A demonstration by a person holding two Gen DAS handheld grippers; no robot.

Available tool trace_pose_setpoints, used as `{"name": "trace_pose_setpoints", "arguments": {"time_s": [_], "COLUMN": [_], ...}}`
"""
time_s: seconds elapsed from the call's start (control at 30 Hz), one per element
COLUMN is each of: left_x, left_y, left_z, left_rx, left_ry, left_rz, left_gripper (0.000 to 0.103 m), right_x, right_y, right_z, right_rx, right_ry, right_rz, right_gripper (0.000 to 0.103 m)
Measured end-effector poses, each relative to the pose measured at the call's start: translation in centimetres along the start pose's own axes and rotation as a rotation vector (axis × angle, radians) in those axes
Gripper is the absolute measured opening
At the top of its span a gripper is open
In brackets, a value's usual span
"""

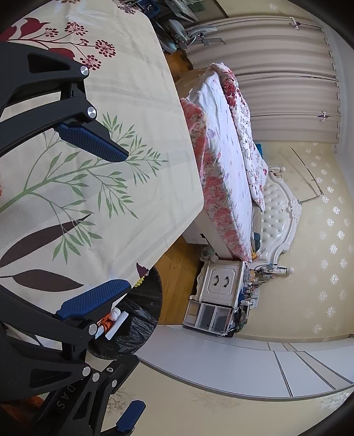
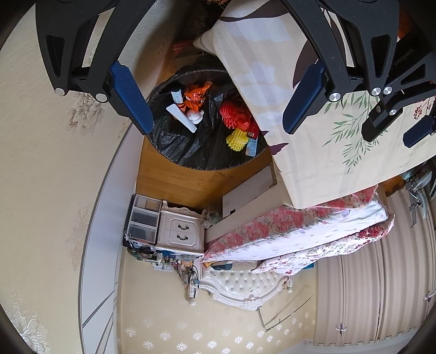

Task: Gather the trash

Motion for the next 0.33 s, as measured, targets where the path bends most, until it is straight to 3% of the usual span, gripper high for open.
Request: {"name": "trace_pose_setpoints", "arguments": {"time_s": [0.33], "left_x": [1.0], "left_y": [-0.3], "left_z": [-2.2], "left_rx": [-0.055], "left_ry": [0.008], "left_rz": [-0.054], "left_gripper": [0.086], "right_x": [0.7], "right_y": [-0.1], "right_z": [-1.7], "right_rx": [-0.033], "right_ry": [0.009], "right_rz": [-0.020], "right_gripper": [0.094]}}
Point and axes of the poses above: each gripper's, at about its wrist camera, not at the fingertips, and x roughly the way its jaws point, z to its right, y to its top, the point moved 6 cm from there along x, roughly the way its jaws point, and after that the axes turned 15 degrees about -z, right-handed, at the moved point
